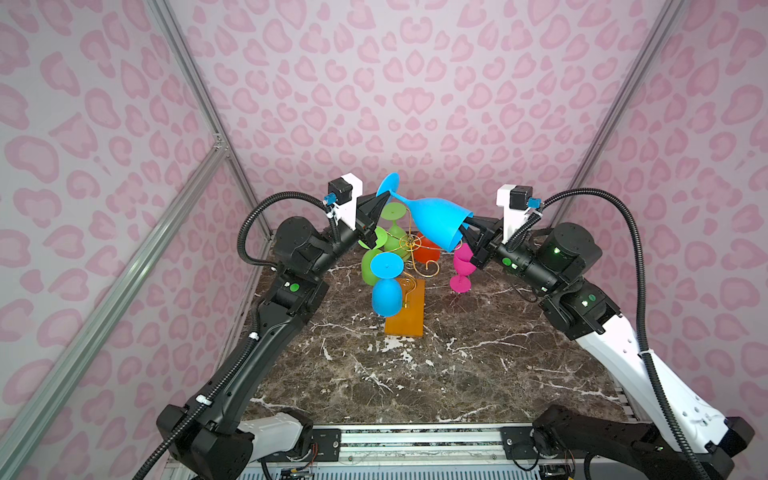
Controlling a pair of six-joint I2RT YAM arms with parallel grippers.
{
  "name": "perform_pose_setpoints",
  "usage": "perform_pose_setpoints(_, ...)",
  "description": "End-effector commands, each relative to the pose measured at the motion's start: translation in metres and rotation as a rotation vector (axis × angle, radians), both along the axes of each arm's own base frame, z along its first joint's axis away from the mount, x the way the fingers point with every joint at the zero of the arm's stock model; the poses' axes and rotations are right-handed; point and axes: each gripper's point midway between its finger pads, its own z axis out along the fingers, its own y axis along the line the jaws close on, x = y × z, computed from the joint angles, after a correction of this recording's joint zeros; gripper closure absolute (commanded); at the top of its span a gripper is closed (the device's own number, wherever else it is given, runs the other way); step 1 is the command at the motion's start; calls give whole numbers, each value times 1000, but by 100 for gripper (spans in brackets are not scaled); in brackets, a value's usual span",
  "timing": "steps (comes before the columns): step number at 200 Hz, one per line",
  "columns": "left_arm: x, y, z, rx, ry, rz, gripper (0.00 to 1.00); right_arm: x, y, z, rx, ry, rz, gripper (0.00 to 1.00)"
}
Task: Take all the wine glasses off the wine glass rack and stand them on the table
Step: 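Move the right gripper back and grasp the cyan glass bowl, then carry the cyan glass away with the right gripper while the left opens and withdraws, then lower the cyan glass upright onto the table beside the magenta glass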
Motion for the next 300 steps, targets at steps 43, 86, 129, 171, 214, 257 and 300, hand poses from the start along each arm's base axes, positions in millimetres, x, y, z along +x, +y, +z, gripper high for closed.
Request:
perform_pose_setpoints(43,5,10,7,-48,-1,55,65,-1,-5,11,56,-3,-16,100)
perform_pose_setpoints(86,20,36,3,-131,58,203,35,2,-47,19,43,-14,-227,100)
perform_pose_setpoints(129,24,79,-2,-208,96,338,23,8,-104,13,20,27,-423,100)
perform_pose_setpoints(171,24,160,-30,-344,150,607,17,11,-159,-27,-68,163,-611,100)
perform_pose_setpoints(214,21,202,-84,-325,207,721,10,7,-210,-79,-188,323,-804,100)
perform_pose_setpoints(257,31,190,-128,-191,251,689,3,25,-243,-145,-283,524,-887,100)
perform_pose_setpoints(300,31,195,-142,-148,265,719,3,56,-253,-197,-392,660,-918,100)
